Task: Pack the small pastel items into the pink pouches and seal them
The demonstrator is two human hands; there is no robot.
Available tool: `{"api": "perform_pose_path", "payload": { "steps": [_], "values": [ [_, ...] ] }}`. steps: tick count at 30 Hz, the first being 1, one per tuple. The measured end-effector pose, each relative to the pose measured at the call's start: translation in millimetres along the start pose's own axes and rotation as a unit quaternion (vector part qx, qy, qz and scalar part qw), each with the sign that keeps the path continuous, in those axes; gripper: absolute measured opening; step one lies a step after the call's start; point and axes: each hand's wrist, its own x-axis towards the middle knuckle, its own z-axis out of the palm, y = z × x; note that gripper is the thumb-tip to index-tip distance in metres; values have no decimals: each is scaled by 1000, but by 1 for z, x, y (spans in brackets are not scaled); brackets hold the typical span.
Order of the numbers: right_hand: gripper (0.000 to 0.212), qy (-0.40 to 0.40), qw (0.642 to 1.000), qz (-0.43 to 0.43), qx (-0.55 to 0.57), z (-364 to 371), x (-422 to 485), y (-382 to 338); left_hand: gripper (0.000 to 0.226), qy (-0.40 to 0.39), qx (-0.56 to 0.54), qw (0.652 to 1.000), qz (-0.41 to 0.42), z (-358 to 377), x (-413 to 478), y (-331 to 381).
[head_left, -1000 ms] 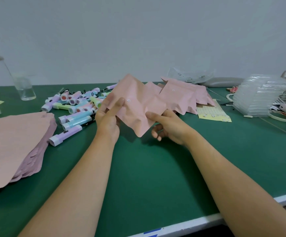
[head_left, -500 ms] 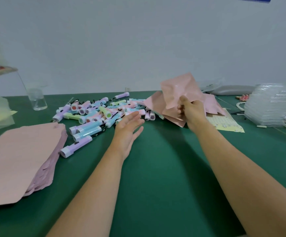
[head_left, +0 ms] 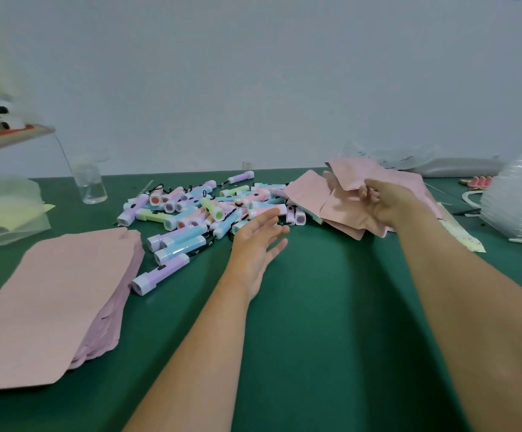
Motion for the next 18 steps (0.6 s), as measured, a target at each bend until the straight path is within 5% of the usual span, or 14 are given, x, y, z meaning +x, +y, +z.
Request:
{"api": "perform_pose_path", "payload": {
  "steps": [7, 12, 14, 16, 18],
  "values": [
    [11, 33, 994, -103, -13, -10, -17, 7, 26, 5, 3, 1000, 2, 1, -2, 2],
    [12, 37, 982, -130, -132, -14, -32, 29, 27, 20, 4, 1000, 7, 4, -7, 2],
    [24, 77, 935, -177, -298, -19, -32, 32, 28, 24, 10, 1000, 7, 5, -8, 3],
    [40, 106, 850, -235, -460, -21, -37, 38, 29, 26, 12, 1000, 7, 5, -9, 3],
    [50, 95, 793, -269, -538, -21, -45, 44, 29, 27, 9, 1000, 7, 5, -10, 3]
  ]
}}
